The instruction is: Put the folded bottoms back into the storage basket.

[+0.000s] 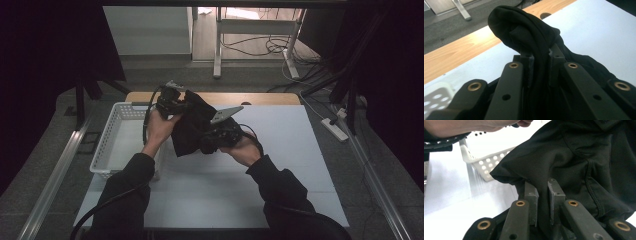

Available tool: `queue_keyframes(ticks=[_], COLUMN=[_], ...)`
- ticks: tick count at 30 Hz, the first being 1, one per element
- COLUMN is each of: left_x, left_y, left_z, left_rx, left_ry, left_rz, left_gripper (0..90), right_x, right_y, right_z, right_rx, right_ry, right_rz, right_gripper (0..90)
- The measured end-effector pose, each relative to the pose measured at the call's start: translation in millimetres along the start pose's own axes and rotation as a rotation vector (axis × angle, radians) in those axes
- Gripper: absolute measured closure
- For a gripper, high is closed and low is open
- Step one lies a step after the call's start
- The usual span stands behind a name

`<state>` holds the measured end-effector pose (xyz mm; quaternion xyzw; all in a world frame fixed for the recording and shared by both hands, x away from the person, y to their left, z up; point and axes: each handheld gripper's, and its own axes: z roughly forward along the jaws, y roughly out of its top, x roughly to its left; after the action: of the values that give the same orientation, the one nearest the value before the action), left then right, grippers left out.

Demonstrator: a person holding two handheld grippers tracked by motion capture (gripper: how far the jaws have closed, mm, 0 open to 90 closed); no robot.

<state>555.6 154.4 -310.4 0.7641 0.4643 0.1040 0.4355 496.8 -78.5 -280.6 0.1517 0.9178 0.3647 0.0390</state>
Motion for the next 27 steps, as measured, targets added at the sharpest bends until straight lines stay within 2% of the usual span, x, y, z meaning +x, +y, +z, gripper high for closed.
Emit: queue_keyframes(ticks=[16, 27], left_x=[28.1, 47.9], left_y=[-0.4, -5.5], left_z=[-36.9, -63.8], left_rx=[-0.024, -0.03], left_ry=[0.036, 0.08], left_rz=[-0.02, -0.029], left_gripper=[78.3, 78.3], right_x=[10.7, 18.6], right_y=[31.7, 53.6], right_z=[22.5, 38.8], right_rx=[-0.027, -0.051], right_ry=[0.025, 0.044], right_rz=[-0.034, -0.057], right_gripper=[80.9, 80.9])
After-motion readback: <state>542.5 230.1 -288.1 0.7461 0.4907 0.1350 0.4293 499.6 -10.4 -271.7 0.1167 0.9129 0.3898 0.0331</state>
